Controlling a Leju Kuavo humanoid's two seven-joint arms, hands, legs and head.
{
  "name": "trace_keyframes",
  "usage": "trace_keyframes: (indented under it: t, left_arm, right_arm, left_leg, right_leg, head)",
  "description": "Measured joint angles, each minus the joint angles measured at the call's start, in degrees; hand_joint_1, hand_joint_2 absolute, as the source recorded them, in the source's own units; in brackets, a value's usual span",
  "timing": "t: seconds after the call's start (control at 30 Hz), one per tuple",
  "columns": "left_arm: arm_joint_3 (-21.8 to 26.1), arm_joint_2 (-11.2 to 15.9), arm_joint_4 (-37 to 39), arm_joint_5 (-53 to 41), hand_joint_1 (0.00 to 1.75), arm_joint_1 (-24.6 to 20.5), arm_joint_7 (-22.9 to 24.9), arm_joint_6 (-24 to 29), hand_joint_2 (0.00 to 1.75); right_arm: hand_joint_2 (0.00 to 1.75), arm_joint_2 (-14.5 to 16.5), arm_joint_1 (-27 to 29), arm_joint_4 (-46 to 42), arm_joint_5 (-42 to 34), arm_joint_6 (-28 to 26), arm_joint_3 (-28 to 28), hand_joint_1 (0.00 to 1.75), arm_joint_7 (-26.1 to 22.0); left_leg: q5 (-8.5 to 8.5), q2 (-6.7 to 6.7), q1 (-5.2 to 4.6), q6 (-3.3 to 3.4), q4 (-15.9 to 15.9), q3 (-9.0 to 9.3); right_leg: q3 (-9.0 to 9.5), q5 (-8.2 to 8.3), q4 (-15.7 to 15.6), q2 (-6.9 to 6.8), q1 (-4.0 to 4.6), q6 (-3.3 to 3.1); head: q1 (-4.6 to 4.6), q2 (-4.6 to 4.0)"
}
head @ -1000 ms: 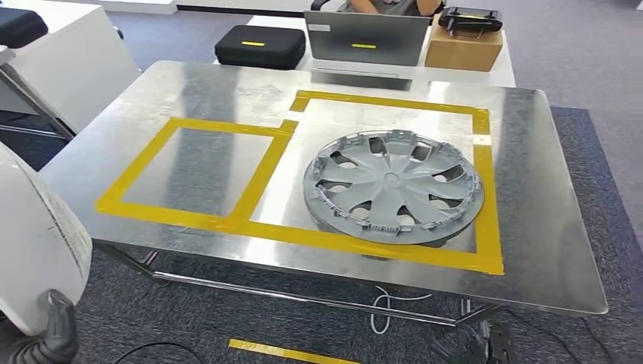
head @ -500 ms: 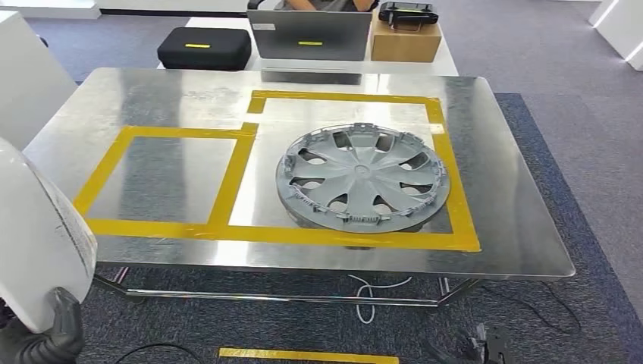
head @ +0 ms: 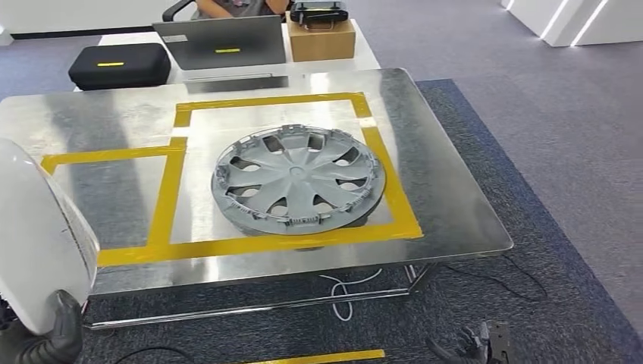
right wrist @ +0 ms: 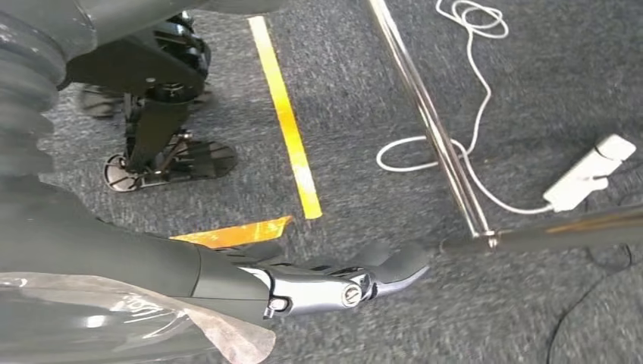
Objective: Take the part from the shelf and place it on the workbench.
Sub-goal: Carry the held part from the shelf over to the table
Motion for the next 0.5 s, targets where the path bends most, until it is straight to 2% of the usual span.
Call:
trace_keyframes:
  t: [0.03, 0.07, 0.1, 0.17, 0.2, 0.3, 0.33, 0.43, 0.5]
  left_arm:
    - [0.1, -0.1, 0.0, 0.0, 1.75, 0.0, 0.0, 0.0, 1.75]
    - [0.3, -0.2, 0.1, 0.0, 1.75, 0.0, 0.0, 0.0, 1.75]
    - [0.4, -0.3, 0.1, -0.1, 1.75, -0.1, 0.0, -0.1, 1.75]
    - [0.8, -0.7, 0.2, -0.7, 1.75, -0.2, 0.0, -0.8, 1.75]
    - [1.2, -1.1, 0.3, -1.2, 1.75, -0.3, 0.0, -1.3, 1.75]
    - [3.2, -2.2, 0.7, -3.6, 1.75, -1.0, 0.3, -2.3, 1.75]
    - [4.0, -2.4, 0.8, -4.6, 1.75, -1.3, 0.8, -2.4, 1.75]
    - [6.9, -2.7, 1.3, -7.1, 1.75, -2.5, 3.1, -3.4, 1.75]
    - [9.5, -2.6, 1.7, -7.8, 1.75, -3.7, 4.6, -4.5, 1.75]
  right_arm:
    - [1.75, 0.0, -0.1, 0.0, 0.0, 0.0, 0.0, 0.0, 0.0]
    - [1.75, 0.0, -0.1, 0.0, 0.0, 0.0, 0.0, 0.0, 0.0]
    - [1.75, 0.0, -0.1, 0.0, 0.0, 0.0, -0.1, 0.0, 0.0]
    - [1.75, 0.0, 0.0, 0.0, 0.1, 0.0, -0.3, 0.0, 0.0]
    - [1.75, 0.0, 0.1, 0.0, 0.3, 0.0, -0.4, 0.0, 0.0]
    - [1.75, -0.1, 0.2, 0.0, 1.2, 0.2, -0.7, 0.0, 0.6]
    - [1.75, -0.2, 0.2, 0.1, 1.5, 0.5, -0.8, 0.0, 1.1]
    - [1.75, -0.9, 0.2, 0.2, 2.3, 1.1, -0.8, 0.0, 2.9]
    - [1.75, -1.3, 0.2, 0.4, 2.5, 1.2, -0.9, 0.0, 4.0]
  left_leg:
    - [1.55, -1.25, 0.16, 0.13, -3.7, 1.57]
    - [2.39, -2.35, 0.25, 0.26, -6.4, 2.69]
    - [2.4, -3.13, 0.25, 0.41, -7.5, 3.11]
    - [2.33, -2.81, 0.09, 0.87, -7.9, 3.1]
    - [2.41, -2.56, 0.06, 0.95, -8.2, 3.11]
    - [2.69, -2.26, 0.13, 0.8, -8.9, 3.29]
    - [2.79, -2.24, 0.06, 0.91, -8.9, 3.31]
    - [2.93, -2.29, -0.25, 1.4, -8.9, 3.29]
    - [2.96, -2.31, -0.36, 1.51, -8.9, 3.25]
  right_leg:
    - [-0.08, -0.05, 0.2, 0.73, 0.04, 0.22]
    - [-0.26, -0.04, 0.3, 1.38, 0.02, 0.52]
    - [-0.52, 0.03, 0.3, 1.9, -0.06, 0.91]
    - [-0.85, 0.32, 0.1, 2.68, -0.24, 1.77]
    - [-0.78, 0.44, -0.1, 2.67, -0.3, 1.77]
    - [-0.45, 0.65, -0.6, 2.17, -0.17, -0.11]
    - [-0.46, 0.72, -0.8, 2.14, -0.18, -0.45]
    - [-0.38, 0.95, -1.0, 1.89, -0.38, -0.04]
    - [-0.32, 1.07, -1.2, 1.83, -0.51, 0.68]
  head:
    - [0.02, 0.0]
    - [0.02, 0.0]
    - [0.03, 0.0]
    - [0.03, 0.0]
    - [0.09, 0.0]
    - [0.45, 0.0]
    - [0.51, 0.0]
    - [0.55, 0.0]
    - [0.55, 0.0]
